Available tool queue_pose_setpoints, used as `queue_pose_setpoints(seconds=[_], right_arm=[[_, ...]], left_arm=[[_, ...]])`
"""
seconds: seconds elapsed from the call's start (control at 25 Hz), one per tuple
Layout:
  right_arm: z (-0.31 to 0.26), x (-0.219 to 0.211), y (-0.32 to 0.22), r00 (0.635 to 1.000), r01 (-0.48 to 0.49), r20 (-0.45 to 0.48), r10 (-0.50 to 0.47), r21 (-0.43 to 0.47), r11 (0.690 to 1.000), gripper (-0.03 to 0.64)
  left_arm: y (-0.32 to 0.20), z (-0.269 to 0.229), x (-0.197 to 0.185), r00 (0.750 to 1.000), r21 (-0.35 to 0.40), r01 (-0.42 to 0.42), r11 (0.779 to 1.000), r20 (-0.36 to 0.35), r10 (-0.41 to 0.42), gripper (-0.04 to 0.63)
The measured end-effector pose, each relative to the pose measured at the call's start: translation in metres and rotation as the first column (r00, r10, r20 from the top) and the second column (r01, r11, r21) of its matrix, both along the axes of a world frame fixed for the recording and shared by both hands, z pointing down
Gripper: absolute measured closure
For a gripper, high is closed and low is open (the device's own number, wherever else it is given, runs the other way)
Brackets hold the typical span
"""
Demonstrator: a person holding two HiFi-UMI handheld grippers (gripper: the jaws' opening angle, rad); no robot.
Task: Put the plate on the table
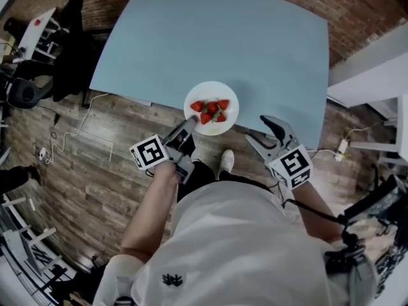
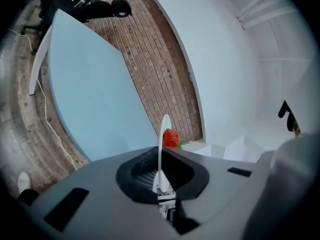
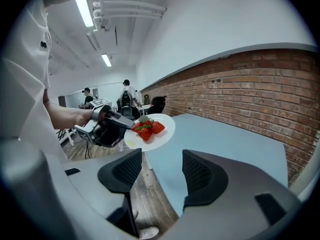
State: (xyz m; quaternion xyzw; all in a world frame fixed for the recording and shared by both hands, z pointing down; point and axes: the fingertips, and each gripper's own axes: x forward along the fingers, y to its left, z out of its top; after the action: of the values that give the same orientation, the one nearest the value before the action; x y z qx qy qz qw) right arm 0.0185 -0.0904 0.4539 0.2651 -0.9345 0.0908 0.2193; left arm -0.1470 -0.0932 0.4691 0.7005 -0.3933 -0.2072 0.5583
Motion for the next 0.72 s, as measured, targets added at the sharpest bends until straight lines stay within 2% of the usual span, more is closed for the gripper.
queue_pose_setpoints(seconds=[0.12,0.36,0.52,0.72], right_arm=[[0.008,-0.002,-0.025,0.999,-0.038,-0.020,0.038,-0.021,0.999,0.376],[0.011,-0.005,-0.088,0.984,-0.175,-0.045,0.174,-0.033,0.984,0.376],[0.003,-0.014,-0.126,0.949,-0.313,-0.053,0.310,-0.062,0.948,0.376],[0.002,-0.028,-0.161,0.910,-0.413,-0.088,0.406,-0.082,0.907,0.376]], left_arm=[[-0.045,0.017,-0.007,0.999,-0.044,-0.031,0.999,0.006,0.032,0.584],[-0.147,0.040,-0.010,0.984,-0.041,-0.175,0.984,0.008,0.176,0.584],[-0.215,0.053,-0.007,0.951,-0.062,-0.307,0.950,0.006,0.308,0.584],[-0.293,0.084,-0.011,0.918,-0.078,-0.395,0.915,0.005,0.396,0.584]])
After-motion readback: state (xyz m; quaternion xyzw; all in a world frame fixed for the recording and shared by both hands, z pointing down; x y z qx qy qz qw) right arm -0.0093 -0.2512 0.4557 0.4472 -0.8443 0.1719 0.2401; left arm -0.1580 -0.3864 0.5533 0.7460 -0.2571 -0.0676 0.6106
